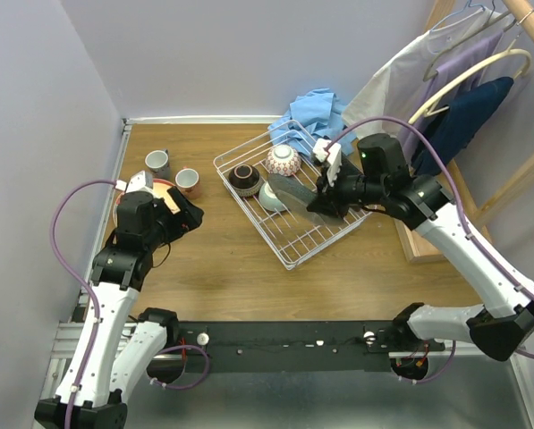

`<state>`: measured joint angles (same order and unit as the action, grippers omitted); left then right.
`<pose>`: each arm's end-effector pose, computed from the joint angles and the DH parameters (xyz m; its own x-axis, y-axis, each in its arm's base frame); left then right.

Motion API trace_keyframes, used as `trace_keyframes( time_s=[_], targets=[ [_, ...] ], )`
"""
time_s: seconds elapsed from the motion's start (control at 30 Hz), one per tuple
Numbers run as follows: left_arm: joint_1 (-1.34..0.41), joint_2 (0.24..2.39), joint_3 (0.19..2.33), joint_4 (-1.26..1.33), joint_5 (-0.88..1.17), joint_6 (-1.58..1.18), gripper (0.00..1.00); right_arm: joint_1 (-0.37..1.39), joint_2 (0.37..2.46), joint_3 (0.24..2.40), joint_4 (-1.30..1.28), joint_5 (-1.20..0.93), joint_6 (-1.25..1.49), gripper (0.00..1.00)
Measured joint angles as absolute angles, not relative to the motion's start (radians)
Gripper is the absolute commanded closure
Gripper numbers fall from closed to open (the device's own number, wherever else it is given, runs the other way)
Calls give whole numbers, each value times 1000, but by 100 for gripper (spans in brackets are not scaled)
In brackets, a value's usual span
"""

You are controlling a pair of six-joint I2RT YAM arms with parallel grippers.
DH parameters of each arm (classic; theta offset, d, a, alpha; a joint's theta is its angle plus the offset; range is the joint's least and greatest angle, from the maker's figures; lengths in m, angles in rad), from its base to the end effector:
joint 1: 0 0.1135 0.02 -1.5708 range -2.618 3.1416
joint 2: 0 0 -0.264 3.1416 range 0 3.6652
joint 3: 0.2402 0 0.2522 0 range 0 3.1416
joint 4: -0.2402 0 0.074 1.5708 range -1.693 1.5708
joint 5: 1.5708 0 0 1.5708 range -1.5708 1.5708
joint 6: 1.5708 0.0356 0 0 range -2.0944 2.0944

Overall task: Unload the mixed dishes from the dish rack
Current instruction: Place the plate at the center of the board.

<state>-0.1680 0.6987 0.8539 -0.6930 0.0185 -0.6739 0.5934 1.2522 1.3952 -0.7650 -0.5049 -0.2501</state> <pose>0.1426 -0.0249 0.3243 -0.5087 -0.5466 -0.6652 -0.1723 0.8216 -0.5433 0.2032 0.1578 0.3972 -0.2662 -0.4408 -0.8572 -0.9095 0.4094 0.0719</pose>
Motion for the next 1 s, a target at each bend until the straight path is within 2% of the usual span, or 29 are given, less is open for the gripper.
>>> trace_keyframes(
  time_s=[0.27, 0.57, 0.8, 1.0],
  targets=[
    [-169, 741, 863, -678, 79, -721, 1, 799, 1225, 1378, -690, -282, -316, 99],
    [-172, 768, 916, -680, 108, -757, 1, 1100, 1263, 1288, -571, 109, -436, 99],
    [-171, 767, 950, -690, 111, -772, 1, 1289, 1331, 1175, -361, 413, -617, 99],
    [-172, 765, 960, -690, 131, -787, 1, 1382, 1402, 1133, -199, 566, -745, 99]
  ],
)
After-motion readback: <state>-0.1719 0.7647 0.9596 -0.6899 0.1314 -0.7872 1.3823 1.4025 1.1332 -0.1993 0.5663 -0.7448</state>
